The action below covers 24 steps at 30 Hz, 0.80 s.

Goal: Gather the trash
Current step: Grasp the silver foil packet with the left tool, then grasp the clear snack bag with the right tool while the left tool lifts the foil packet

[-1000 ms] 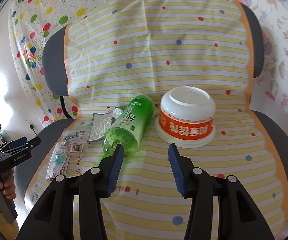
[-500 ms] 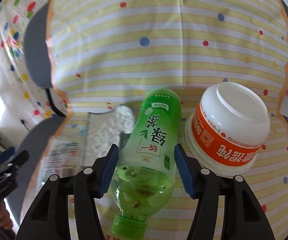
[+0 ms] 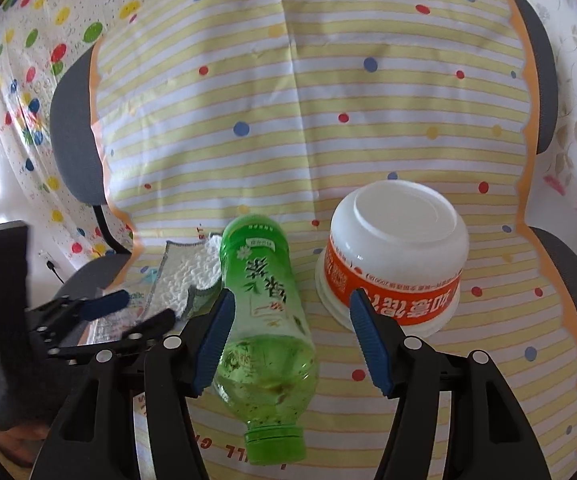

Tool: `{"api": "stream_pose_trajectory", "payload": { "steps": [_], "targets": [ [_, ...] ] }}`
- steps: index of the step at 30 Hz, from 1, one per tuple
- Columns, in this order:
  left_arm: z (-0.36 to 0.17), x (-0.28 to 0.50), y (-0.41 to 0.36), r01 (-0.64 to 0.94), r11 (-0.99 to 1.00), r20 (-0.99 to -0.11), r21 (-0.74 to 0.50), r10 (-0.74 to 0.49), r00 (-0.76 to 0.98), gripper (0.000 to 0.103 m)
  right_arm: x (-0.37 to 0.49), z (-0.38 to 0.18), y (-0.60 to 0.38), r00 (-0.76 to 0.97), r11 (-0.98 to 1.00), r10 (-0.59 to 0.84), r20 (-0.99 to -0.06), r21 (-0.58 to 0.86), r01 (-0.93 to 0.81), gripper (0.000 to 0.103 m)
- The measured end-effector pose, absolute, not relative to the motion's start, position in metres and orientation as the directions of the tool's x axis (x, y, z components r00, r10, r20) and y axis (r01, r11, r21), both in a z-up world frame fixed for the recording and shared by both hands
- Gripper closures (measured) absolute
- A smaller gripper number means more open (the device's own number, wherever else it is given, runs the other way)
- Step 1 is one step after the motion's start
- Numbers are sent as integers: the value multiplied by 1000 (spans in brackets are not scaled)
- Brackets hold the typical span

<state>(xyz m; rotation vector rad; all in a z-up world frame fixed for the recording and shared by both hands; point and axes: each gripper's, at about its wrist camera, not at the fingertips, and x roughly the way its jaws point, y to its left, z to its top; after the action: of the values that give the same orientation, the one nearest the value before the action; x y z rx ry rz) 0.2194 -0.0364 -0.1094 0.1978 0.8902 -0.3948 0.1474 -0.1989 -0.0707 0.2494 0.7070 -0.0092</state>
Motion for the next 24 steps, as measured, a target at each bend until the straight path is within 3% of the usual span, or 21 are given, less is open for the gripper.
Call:
{"api": "stream_pose_trajectory", "payload": {
  "steps": [3,6,7,9,10,17,24],
  "targets": [
    [-125,238,-43,408,912,-821,-28,-254,512,36,147,-68,-203,771,967,90,-630,242,85,42],
    [-137,250,-37,383,914,-833,-137,-315,455,45,141,-66,-208,779,963,109,-618,259,71,42],
    [-136,251,-36,379,916,-831,-133,-311,462,62,140,-66,-209,781,963,113,-614,262,67,42],
    [-132,249,-34,394,911,-825,-124,-316,469,87,136,-65,-210,786,961,122,-606,269,59,42],
    [-131,249,-32,392,910,-820,-136,-326,470,94,133,-64,-210,789,962,120,-603,267,58,42],
    [-68,207,-10,395,913,-655,-104,-362,664,97,113,-49,-207,814,970,93,-573,235,55,42],
    [2,158,42,299,951,-503,-75,-295,812,97,96,-32,-190,831,969,124,-542,248,17,42]
  ]
}}
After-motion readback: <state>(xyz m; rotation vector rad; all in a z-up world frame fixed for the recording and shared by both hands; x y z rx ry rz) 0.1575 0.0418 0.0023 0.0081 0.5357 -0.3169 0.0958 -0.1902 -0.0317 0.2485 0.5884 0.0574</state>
